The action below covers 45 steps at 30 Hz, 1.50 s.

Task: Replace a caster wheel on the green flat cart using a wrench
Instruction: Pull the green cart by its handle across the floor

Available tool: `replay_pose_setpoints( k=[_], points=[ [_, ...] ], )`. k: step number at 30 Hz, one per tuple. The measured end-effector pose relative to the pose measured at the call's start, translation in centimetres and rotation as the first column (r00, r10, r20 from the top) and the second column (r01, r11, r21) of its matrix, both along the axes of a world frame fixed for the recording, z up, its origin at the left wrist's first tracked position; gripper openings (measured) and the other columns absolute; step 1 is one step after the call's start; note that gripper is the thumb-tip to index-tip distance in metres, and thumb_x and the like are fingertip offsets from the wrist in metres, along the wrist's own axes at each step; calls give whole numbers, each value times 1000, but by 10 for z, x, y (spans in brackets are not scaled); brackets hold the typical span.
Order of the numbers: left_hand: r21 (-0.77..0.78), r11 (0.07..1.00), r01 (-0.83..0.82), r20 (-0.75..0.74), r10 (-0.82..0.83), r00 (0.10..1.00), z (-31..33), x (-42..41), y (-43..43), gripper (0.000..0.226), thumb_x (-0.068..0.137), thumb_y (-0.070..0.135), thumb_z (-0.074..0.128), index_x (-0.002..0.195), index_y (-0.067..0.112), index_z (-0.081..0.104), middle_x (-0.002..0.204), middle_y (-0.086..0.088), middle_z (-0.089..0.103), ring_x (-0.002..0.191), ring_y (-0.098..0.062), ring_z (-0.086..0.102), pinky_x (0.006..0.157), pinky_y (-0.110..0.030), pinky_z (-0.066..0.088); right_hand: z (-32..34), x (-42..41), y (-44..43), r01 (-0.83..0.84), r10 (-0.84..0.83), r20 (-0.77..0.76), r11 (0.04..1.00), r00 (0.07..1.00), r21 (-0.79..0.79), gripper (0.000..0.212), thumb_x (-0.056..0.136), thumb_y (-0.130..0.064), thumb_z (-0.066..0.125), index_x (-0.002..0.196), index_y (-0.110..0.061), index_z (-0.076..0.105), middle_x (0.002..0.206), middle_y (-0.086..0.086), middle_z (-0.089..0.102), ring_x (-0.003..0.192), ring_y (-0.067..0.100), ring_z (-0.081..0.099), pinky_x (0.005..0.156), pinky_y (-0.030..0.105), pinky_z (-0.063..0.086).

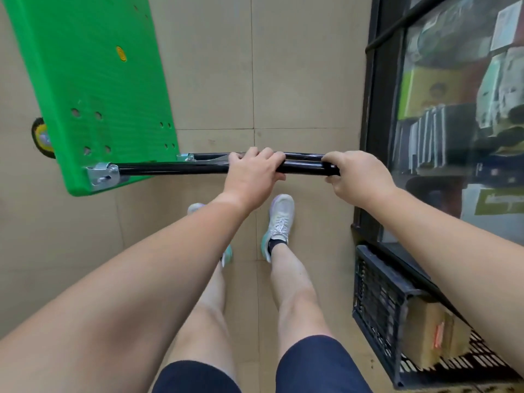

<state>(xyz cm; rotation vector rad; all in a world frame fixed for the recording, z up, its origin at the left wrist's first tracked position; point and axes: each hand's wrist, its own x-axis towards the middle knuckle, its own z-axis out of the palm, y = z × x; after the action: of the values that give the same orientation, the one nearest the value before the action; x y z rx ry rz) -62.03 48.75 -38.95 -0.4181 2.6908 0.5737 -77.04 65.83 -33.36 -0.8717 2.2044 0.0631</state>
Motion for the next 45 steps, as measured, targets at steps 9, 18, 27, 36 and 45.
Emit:
replay_pose_setpoints(
  k=[9, 18, 27, 36, 45],
  points=[
    [-6, 1000, 5, 128, -4, 992, -39, -50, 41, 24, 109, 42, 48, 128, 29, 55, 120, 4, 59, 114, -25, 54, 82, -41, 31, -58, -32, 39, 31, -29, -20, 996, 999, 80, 26, 95, -13, 58, 120, -17, 61, 97, 10, 64, 91, 33, 56, 75, 42, 52],
    [17, 1000, -5, 126, 2, 992, -44, -42, 39, 33, 107, 38, 50, 138, 28, 51, 126, 3, 58, 118, -24, 54, 93, -45, 35, -68, -34, 40, 19, -19, 5, 995, 1000, 100, 41, 96, -18, 60, 136, -18, 54, 124, 10, 63, 115, 34, 55, 95, 46, 50],
    [-107, 973, -206, 97, 217, 971, -29, 53, -69, 50, 90, 43, 74, 133, 21, 62, 124, -5, 64, 117, -32, 59, 100, -48, 37, -71, 32, -42, -116, 120, 23, 986, 993, -116, 55, 96, -28, 64, 147, -15, 46, 140, 8, 55, 127, 32, 50, 105, 39, 36],
    [-13, 987, -162, 157, 162, 974, -42, 92, -129, 36, 102, 49, 57, 129, 26, 61, 112, 0, 67, 111, -29, 60, 93, -42, 34, -85, 54, -76, -16, 6, -121, 996, 993, -84, 46, 89, 6, 50, 132, -10, 59, 118, 6, 69, 104, 35, 60, 98, 42, 41],
    [3, 991, -134, 189, 131, 973, -42, 141, -182, 33, 103, 50, 53, 123, 25, 61, 109, -1, 65, 109, -27, 59, 95, -39, 32, -85, 117, -121, 68, -76, -80, 993, 994, -99, 67, 78, 17, 47, 137, -12, 59, 116, 1, 73, 103, 33, 63, 100, 37, 42]
  ],
)
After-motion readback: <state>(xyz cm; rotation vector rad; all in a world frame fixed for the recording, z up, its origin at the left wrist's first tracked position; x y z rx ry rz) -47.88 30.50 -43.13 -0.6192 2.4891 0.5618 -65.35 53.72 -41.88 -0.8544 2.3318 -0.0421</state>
